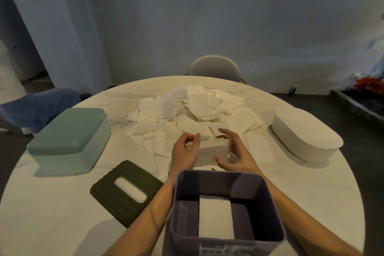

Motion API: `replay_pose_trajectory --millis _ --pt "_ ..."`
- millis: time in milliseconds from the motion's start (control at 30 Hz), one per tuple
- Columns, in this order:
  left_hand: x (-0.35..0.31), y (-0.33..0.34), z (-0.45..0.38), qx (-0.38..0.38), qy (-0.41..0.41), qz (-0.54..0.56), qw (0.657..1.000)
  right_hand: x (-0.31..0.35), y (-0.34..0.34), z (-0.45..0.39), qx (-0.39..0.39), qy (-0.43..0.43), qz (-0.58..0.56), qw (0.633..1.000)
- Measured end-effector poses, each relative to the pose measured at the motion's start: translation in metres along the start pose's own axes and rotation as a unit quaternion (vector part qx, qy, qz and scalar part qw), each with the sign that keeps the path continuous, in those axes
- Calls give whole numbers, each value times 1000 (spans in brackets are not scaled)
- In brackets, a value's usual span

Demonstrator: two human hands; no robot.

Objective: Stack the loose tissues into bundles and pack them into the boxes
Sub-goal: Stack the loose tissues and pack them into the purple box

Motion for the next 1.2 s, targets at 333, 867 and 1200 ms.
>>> replay_pose_trajectory --millis 333,867,1200 --pt "3 -4 -6 -54 6 41 998 -12 18 -18 -17 19 -83 996" --pt "-8 -8 -14 68 -41 7 997 10 -3 -10 20 6 -1 1000" --pt "-11 51 5 390 -160 185 888 49 -35 -65 67 -34 130 989"
Point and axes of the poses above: each hand's wrist, its own z-axis away from the middle knuckle, its own y-axis out of the palm, x = y × z, the point moved 8 cm from there along -z, towards the middle knuckle, and after that the axes turned 2 degrees about x, right-handed, at the moved point
